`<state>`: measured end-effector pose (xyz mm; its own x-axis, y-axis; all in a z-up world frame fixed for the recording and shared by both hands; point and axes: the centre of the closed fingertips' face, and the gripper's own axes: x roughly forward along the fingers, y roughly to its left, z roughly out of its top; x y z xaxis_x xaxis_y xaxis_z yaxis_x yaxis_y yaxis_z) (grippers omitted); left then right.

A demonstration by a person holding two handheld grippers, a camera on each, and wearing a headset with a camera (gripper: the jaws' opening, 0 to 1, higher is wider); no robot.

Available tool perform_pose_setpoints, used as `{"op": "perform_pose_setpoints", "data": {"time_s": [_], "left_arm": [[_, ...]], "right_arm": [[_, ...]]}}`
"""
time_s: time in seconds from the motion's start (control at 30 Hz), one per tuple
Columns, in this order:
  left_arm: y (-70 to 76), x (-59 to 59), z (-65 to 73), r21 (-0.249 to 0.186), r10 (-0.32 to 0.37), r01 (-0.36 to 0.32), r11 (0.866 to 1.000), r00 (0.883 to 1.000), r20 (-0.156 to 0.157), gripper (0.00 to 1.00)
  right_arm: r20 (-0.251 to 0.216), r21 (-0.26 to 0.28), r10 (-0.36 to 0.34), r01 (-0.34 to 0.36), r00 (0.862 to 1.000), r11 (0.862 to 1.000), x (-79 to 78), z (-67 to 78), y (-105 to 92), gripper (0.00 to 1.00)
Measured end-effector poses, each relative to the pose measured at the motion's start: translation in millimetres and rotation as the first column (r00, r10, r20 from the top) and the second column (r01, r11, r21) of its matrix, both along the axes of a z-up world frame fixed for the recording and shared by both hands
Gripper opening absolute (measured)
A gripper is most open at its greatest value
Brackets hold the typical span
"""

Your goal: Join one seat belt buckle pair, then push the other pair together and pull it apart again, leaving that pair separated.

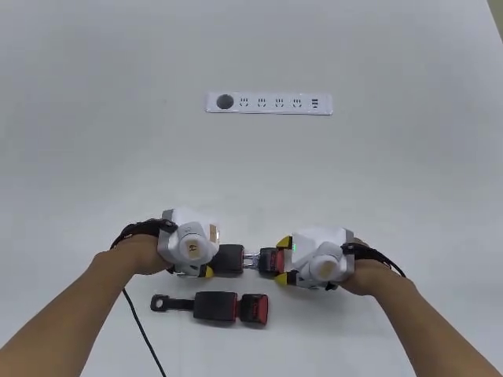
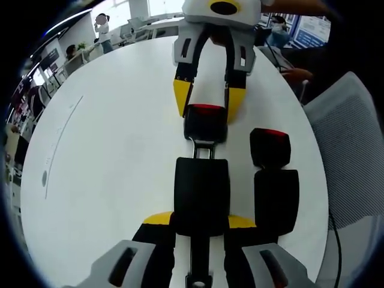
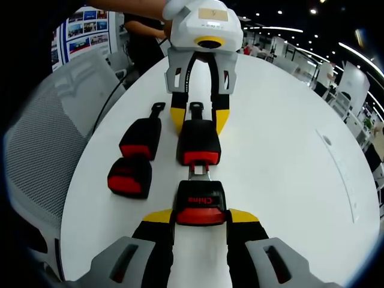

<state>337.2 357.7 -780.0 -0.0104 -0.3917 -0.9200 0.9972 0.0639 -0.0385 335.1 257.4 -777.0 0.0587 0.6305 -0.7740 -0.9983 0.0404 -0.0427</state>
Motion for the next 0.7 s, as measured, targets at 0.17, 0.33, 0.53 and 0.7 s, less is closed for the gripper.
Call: {"op": "perform_pose_setpoints", "data": {"time_s": [0.17,0.33,0.53,0.7], "left_arm": [[-0.6,-0.6,1.3,-0.003,0.002,-0.002,1.000,1.000,0.001,0.31],[1.3,0.7,-2.1,-0.006,0.007,-0.007,1.000,1.000,0.005,0.31],[1.2,0.6,-2.0,-0.010,0.006,-0.006,1.000,1.000,0.009,0.31],[0.3,-0.2,-0.1,-0.009,0.002,-0.002,1.000,1.000,0.011,0.31]], "right_arm": [[-0.001,0.008,0.003,-0.003,1.000,1.000,-0.7,2.0,3.3,0.30],[0.002,0.011,0.002,-0.002,1.000,1.000,1.5,1.3,5.4,0.30],[0.012,0.016,0.001,-0.002,1.000,1.000,1.3,1.7,6.3,0.29],[0.011,0.024,-0.006,0.006,1.000,1.000,2.2,-0.4,7.2,0.28]]}}
